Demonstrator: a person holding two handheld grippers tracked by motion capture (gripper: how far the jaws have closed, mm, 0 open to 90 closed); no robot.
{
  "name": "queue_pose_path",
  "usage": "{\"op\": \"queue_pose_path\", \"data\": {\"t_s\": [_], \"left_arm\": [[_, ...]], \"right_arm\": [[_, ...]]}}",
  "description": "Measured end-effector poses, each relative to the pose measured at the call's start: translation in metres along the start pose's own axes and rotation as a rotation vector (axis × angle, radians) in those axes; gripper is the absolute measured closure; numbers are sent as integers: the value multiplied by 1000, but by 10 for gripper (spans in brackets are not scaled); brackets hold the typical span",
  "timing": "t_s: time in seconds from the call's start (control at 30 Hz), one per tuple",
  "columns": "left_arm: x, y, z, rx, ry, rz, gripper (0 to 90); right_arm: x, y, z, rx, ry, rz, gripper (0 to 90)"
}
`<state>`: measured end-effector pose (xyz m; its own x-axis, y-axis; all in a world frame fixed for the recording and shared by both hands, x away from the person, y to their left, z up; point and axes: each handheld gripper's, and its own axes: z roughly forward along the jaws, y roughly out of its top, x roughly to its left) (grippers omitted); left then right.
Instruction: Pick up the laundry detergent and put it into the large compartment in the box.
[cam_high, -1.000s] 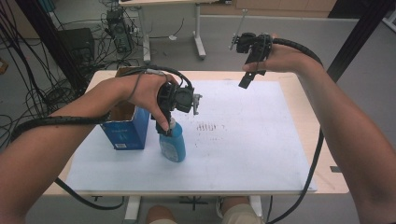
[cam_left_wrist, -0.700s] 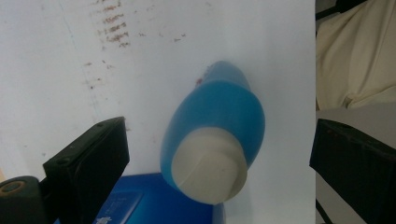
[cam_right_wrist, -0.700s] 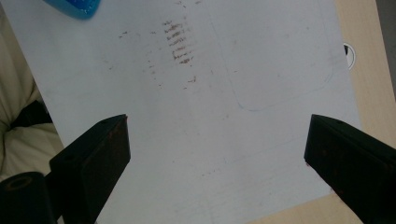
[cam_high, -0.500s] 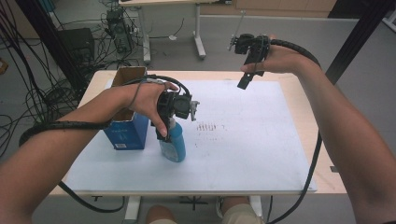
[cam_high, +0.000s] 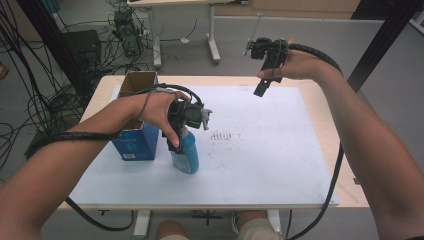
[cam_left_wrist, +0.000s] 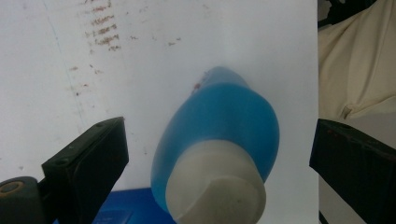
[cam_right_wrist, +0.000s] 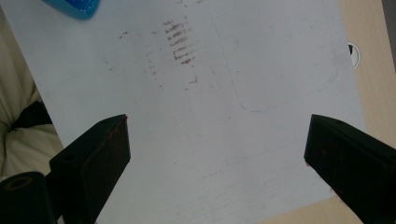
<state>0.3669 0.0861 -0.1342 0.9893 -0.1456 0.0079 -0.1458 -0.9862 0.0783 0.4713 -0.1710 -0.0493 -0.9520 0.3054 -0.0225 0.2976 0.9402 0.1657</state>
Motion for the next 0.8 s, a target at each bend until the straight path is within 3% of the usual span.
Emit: {"op": "queue_pose_path", "data": {"t_s": [0.8], "left_arm": [[-1,0,19,30,-8,18,64]], "right_arm": [[-2,-1,4,-9,10,6,68]]}}
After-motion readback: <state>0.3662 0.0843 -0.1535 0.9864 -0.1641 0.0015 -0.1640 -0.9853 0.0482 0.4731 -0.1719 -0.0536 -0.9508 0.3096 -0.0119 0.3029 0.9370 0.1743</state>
